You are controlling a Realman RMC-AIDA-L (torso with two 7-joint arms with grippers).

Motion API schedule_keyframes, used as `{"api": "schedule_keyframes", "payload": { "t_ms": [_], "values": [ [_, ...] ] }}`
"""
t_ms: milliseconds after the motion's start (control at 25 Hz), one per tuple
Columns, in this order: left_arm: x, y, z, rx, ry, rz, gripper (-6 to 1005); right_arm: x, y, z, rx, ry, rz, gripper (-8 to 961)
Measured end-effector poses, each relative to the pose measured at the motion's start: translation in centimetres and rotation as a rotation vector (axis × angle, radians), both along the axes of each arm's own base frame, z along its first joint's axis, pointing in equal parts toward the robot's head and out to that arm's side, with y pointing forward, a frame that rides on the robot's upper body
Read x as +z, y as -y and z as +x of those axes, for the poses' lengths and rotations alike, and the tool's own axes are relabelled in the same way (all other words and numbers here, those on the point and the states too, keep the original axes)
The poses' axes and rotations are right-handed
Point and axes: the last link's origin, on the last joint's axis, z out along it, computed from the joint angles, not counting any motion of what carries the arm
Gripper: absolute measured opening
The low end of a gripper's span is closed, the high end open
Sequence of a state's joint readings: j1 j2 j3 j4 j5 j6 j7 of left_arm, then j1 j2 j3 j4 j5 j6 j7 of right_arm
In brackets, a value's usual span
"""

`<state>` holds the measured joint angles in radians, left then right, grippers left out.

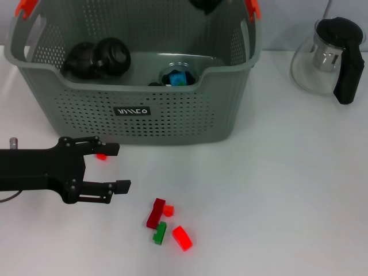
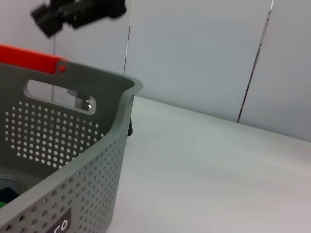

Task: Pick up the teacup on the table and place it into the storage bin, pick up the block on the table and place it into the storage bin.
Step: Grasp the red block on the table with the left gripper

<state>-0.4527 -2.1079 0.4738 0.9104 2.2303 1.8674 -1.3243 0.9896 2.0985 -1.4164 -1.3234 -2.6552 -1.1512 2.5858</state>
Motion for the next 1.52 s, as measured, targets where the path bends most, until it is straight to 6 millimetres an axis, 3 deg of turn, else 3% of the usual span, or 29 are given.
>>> {"api": "schedule_keyframes", "payload": {
  "t_ms": [200, 360, 600, 800, 1040, 1320, 1520],
  "values": [
    [0.0, 0.0, 0.0, -0.001, -0.001, 0.001, 840, 2.3, 1.9, -0.9, 0.065, -0.111, 0.035, 252],
    [0.0, 0.1, -0.2, 0.001, -0.004, 0.005, 839, 3.1, 4.2, -0.4, 0.128, -0.234, 0.01, 361],
    [0.4, 0.2, -0.4, 0.001, -0.003, 0.02, 839, 1.7, 7.6, 2.4, 0.205, -0.356, -0.087, 576],
    [0.6, 0.0, -0.3, -0.007, -0.006, 0.024, 839, 0.5, 9.8, 5.2, 0.253, -0.414, -0.131, 812],
    [0.8, 0.0, -0.3, -0.01, -0.01, 0.028, 839, -0.6, 11.9, 8.5, 0.288, -0.479, -0.201, 930],
    [1.0, -0.1, -0.3, -0.004, -0.015, 0.03, 839, -2.0, 12.9, 12.6, 0.192, -0.499, -0.384, 925],
    [1.6, -0.4, -0.3, 0.005, -0.038, 0.027, 839, -1.0, 12.8, 14.6, 0.104, -0.521, -0.484, 918]
  ]
}}
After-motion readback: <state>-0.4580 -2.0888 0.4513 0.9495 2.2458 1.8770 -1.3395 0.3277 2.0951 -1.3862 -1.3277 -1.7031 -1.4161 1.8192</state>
